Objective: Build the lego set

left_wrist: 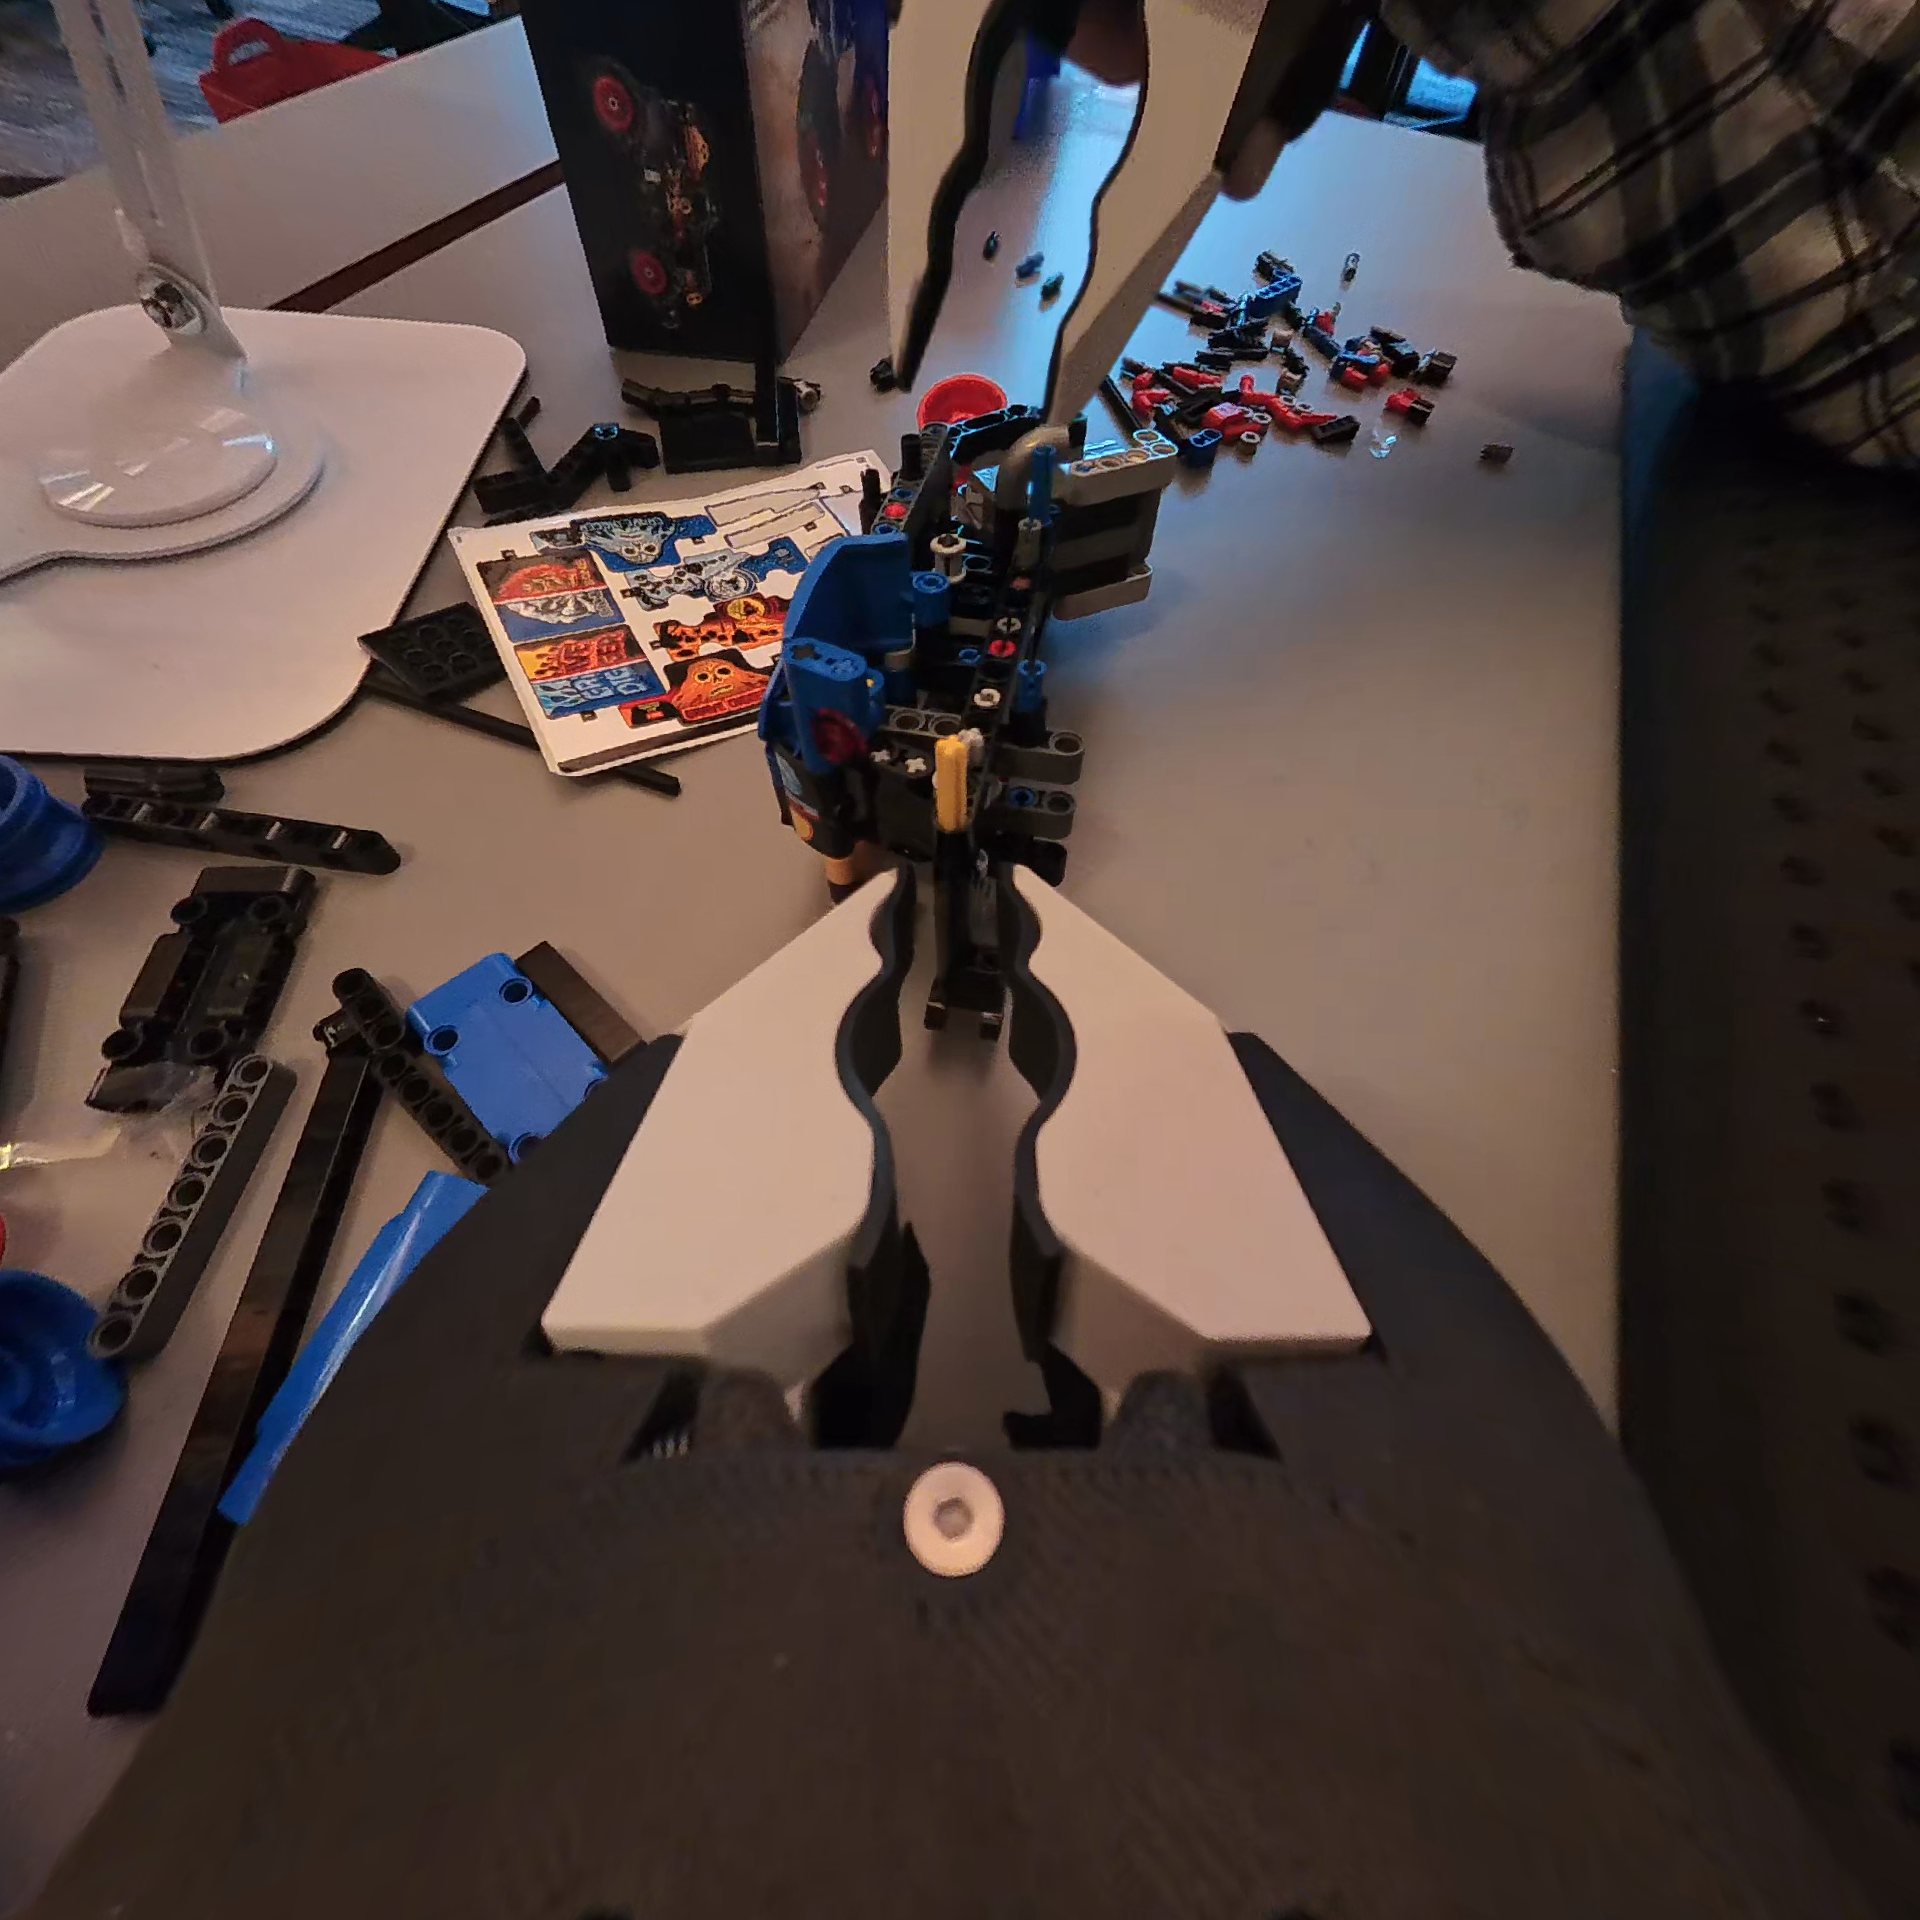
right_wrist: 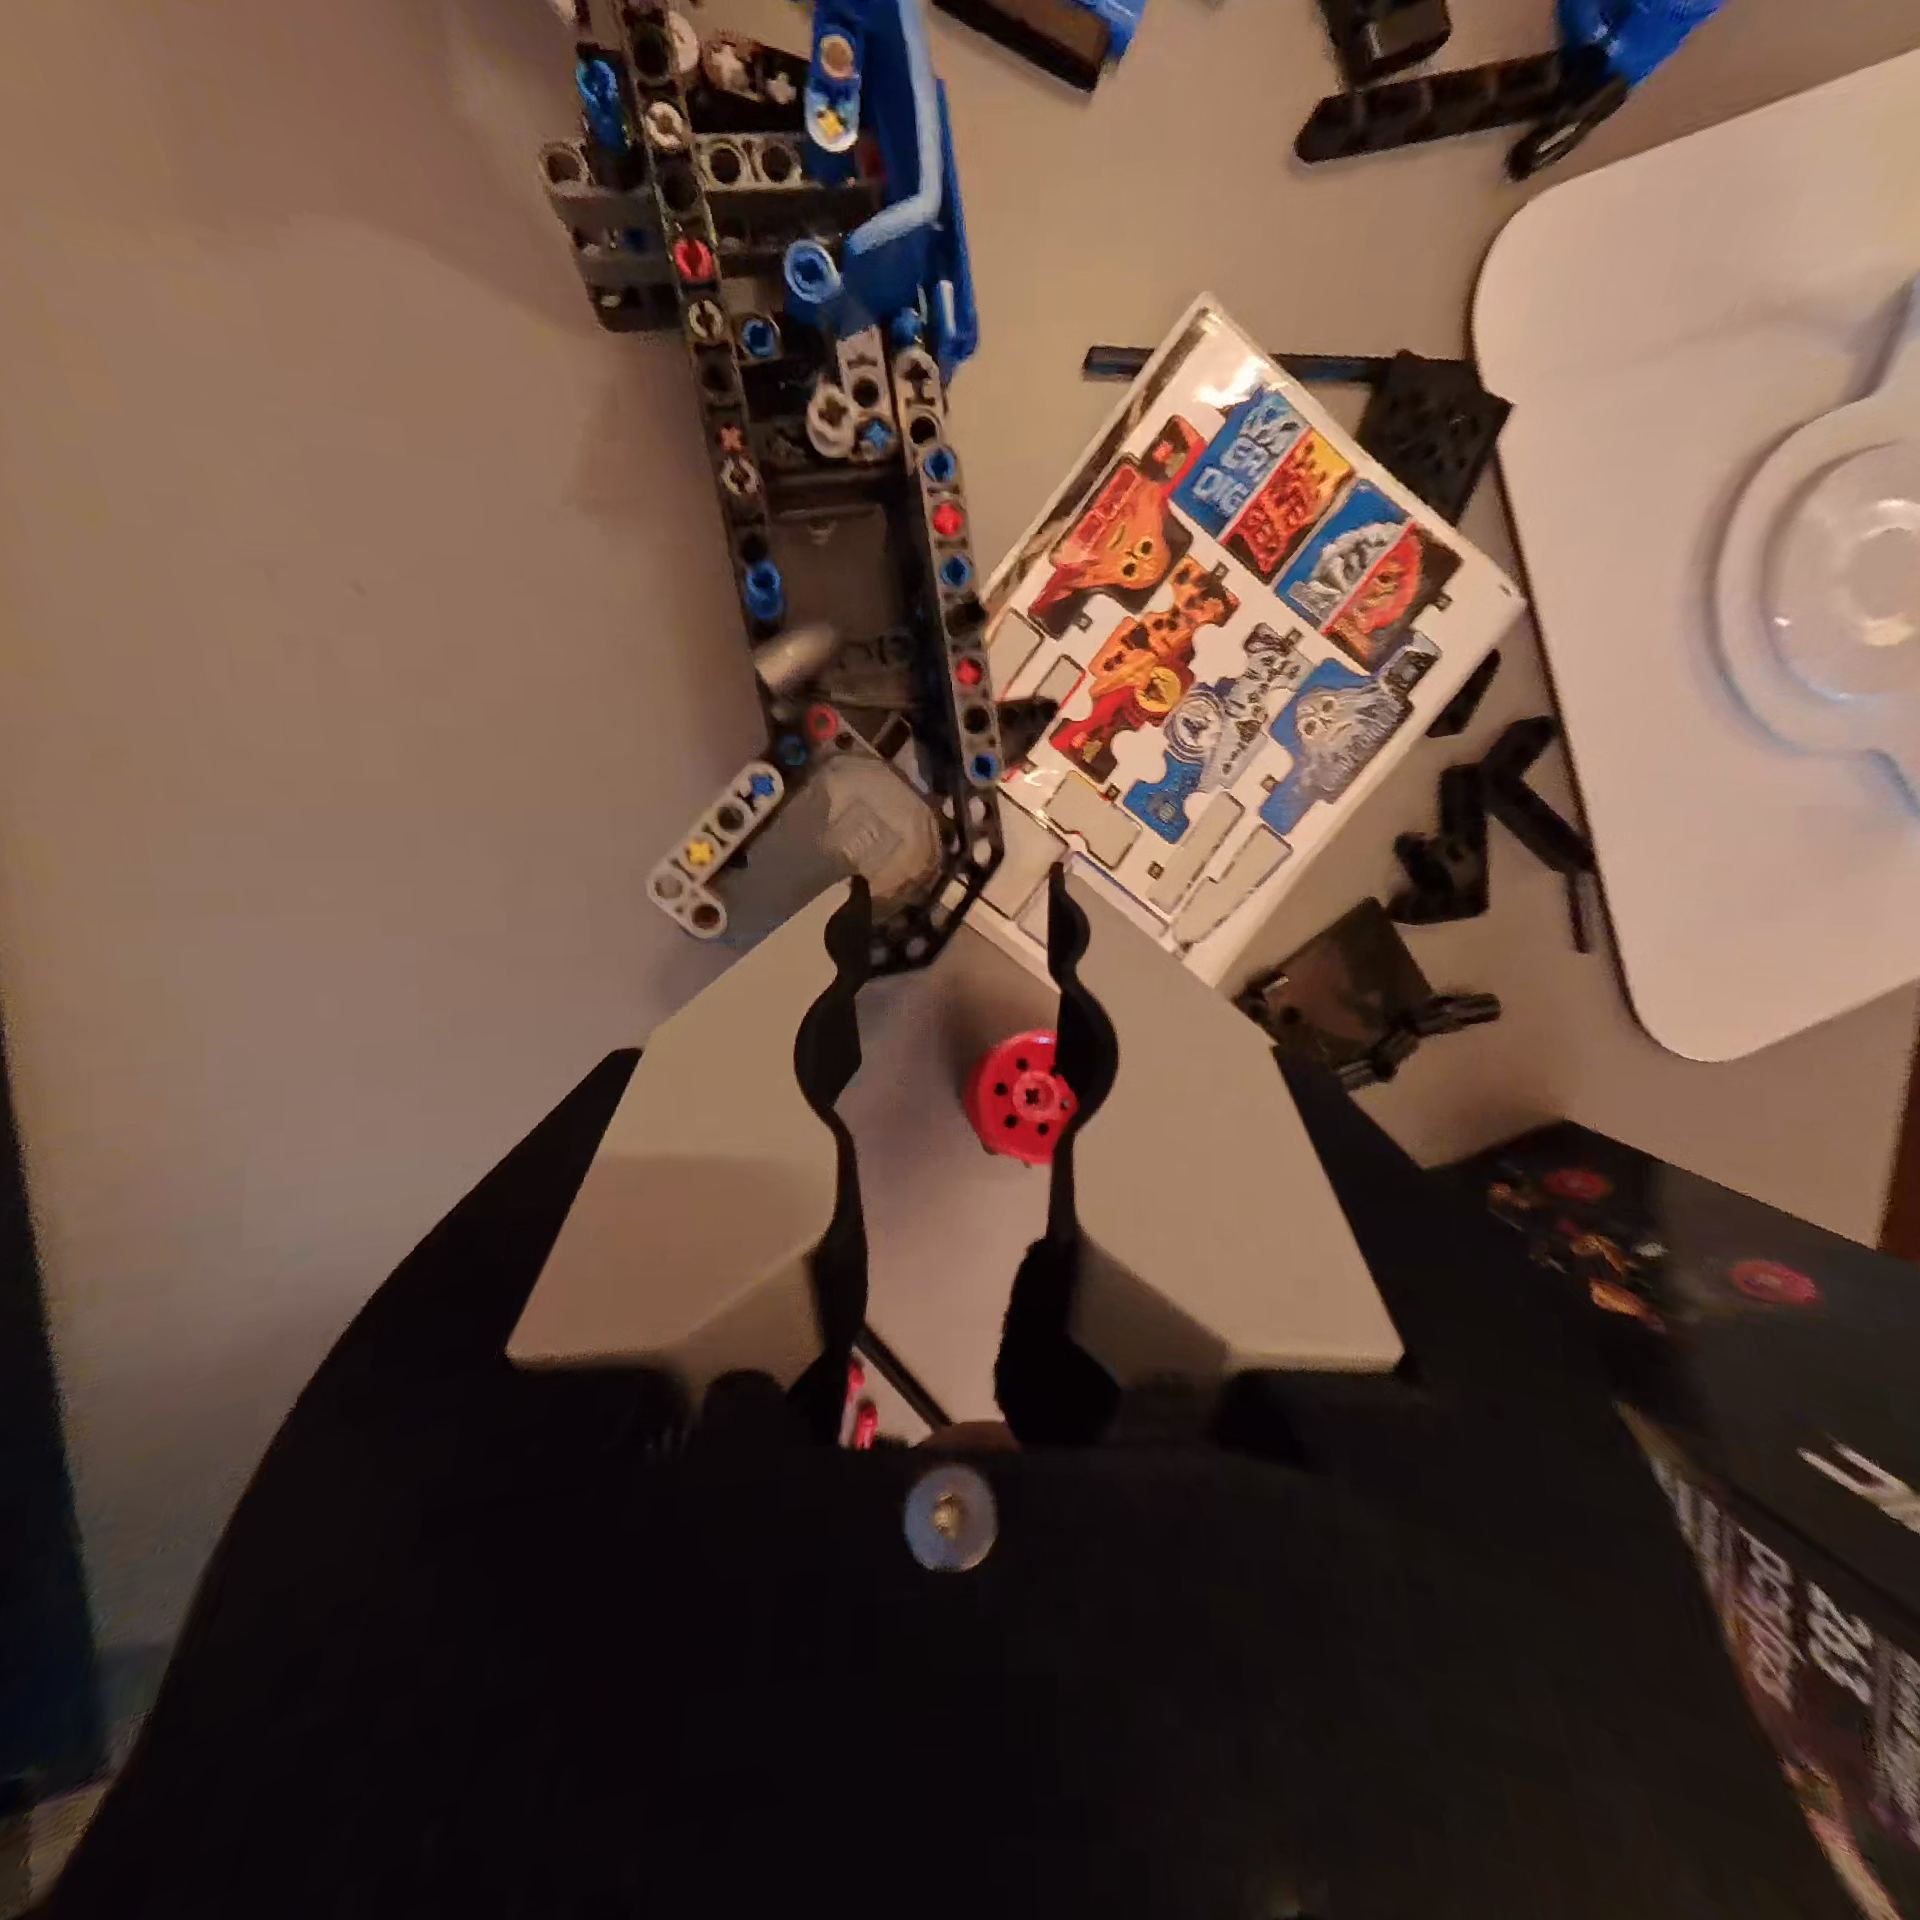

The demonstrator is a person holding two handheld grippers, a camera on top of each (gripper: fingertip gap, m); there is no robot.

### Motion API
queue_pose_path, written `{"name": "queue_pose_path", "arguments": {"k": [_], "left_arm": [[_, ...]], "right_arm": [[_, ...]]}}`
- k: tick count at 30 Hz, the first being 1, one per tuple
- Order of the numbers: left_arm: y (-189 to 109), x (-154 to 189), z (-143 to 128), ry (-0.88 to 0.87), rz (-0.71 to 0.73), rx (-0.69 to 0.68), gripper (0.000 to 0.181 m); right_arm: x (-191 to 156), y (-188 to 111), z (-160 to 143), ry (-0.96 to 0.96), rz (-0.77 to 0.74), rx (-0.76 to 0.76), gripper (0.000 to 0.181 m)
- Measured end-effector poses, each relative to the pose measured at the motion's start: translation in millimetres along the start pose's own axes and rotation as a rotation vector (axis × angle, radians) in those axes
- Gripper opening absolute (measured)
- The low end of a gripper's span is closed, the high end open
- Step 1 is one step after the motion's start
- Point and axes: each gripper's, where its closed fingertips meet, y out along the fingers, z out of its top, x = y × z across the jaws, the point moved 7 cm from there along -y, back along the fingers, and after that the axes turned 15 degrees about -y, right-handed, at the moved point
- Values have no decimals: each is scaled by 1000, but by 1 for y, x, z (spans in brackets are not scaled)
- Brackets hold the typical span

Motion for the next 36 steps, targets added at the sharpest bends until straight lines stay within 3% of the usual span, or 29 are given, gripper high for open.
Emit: {"name": "queue_pose_path", "arguments": {"k": [9, 26, 36], "left_arm": [[4, 3, -3, 40, 17, -26, 10], [7, 8, -6, 97, 28, -57, 7], [3, 3, -3, 79, 47, -19, 8]], "right_arm": [[-1, 6, 2, 18, 58, 89, 25], [1, 4, 4, 11, 46, 114, 23], [-16, 4, 6, -5, 171, 104, 25]]}}
